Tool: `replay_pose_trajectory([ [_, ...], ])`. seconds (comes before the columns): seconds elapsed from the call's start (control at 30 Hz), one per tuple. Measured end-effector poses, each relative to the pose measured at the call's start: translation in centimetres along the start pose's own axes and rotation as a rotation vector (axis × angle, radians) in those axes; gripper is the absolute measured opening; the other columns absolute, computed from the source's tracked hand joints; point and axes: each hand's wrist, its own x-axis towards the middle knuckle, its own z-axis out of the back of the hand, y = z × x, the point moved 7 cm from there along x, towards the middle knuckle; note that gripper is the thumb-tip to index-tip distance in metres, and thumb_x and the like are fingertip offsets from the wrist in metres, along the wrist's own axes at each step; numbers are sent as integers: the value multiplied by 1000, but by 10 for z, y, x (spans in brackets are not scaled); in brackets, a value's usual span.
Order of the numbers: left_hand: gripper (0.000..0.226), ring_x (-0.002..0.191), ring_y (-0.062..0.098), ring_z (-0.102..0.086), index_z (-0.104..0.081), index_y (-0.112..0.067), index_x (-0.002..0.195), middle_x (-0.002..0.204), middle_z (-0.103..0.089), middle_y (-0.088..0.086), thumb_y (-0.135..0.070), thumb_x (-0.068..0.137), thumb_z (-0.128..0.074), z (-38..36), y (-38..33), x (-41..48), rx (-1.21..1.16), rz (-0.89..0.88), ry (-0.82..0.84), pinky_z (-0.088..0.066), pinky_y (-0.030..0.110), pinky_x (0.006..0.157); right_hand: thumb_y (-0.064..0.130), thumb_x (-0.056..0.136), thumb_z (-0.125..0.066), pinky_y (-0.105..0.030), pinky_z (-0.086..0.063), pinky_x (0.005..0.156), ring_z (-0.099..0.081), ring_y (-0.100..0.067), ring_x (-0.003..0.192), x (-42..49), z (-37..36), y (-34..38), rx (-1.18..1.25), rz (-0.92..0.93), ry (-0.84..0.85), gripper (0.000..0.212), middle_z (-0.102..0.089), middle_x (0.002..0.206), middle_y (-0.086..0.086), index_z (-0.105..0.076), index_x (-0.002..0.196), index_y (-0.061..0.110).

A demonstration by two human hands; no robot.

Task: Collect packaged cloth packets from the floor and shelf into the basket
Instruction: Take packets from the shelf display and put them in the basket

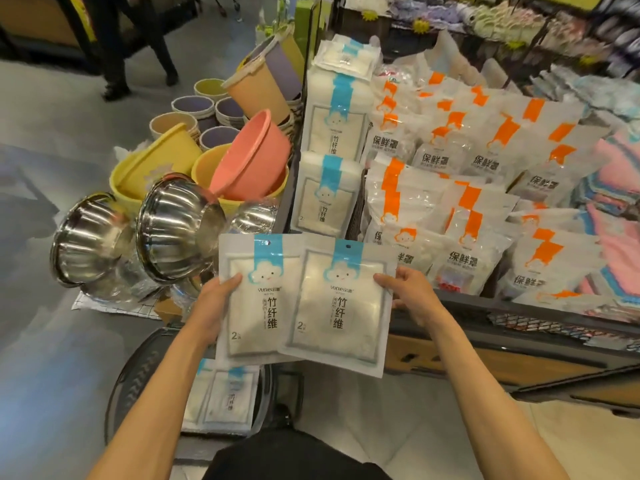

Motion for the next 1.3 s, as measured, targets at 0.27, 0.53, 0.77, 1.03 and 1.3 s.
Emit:
replay_pose_trajectory([
  [0.27,18,95,27,-74,-63,-11,116,105,-76,10,-19,101,-56,14,-32,29,-18,-67,-111,-57,45,80,17,92,-70,-28,-53,59,-72,-18,81,64,11,47,-30,81,-7,10,-75,94,-4,-69,101,16],
  [0.53,13,95,28,-73,-65,-12,110,105,-75,13,-18,101,-57,53,-46,37,-93,-80,-273,-57,47,83,15,89,-73,-36,-57,68,-69,-22,78,119,20,109,-62,182,-8,9,-74,91,-10,-70,98,14],
  [0.77,18,97,29,-72,-66,-10,115,107,-75,13,-17,100,-59,53,-51,49,-100,-83,-295,-58,46,83,14,92,-70,-16,-48,47,-61,-6,61,148,-4,131,-102,243,-65,9,-64,78,1,-62,90,15],
  [1.03,13,83,21,-76,-66,-11,110,97,-77,7,-16,101,-58,50,-65,59,-115,-82,-264,-60,35,61,10,88,-72,-32,-52,70,-63,-21,80,179,-38,129,-252,253,-116,17,-67,93,-6,-64,103,13],
  [1.3,9,85,20,-76,-64,-15,106,95,-78,4,-18,102,-56,38,-83,76,-112,-109,-227,-60,34,62,15,86,-74,-35,-46,69,-61,-28,87,216,-55,124,-438,161,-231,19,-64,95,-13,-62,94,2],
])
